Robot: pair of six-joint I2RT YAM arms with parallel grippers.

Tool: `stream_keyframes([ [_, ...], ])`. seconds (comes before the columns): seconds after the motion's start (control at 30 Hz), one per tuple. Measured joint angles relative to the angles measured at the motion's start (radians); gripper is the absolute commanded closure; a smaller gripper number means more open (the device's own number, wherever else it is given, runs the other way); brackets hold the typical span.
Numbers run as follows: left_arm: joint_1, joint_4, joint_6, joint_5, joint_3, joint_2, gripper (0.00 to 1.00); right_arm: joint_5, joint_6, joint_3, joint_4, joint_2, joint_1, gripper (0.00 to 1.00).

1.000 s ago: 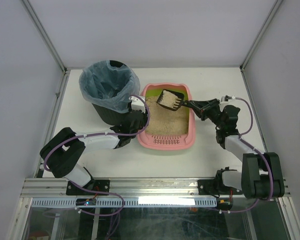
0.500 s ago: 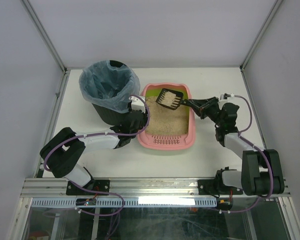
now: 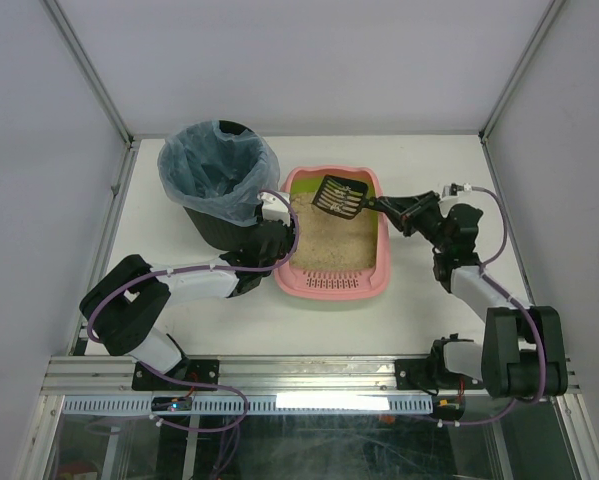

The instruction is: Clean the litter box

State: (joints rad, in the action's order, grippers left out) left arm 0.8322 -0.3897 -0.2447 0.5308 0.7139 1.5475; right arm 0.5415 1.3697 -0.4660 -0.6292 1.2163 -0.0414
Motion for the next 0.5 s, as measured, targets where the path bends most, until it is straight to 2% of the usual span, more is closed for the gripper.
stream_keyframes([
  [0.33, 0.000, 0.000, 0.000, 0.000, 0.000, 0.000, 0.57, 0.039, -0.024, -0.017, 0.027, -0.014, 0.015, 1.00],
  [0.5, 0.000, 0.000, 0.000, 0.000, 0.000, 0.000, 0.57, 0.035, -0.114, -0.065, 0.152, -0.034, 0.010, 1.00],
])
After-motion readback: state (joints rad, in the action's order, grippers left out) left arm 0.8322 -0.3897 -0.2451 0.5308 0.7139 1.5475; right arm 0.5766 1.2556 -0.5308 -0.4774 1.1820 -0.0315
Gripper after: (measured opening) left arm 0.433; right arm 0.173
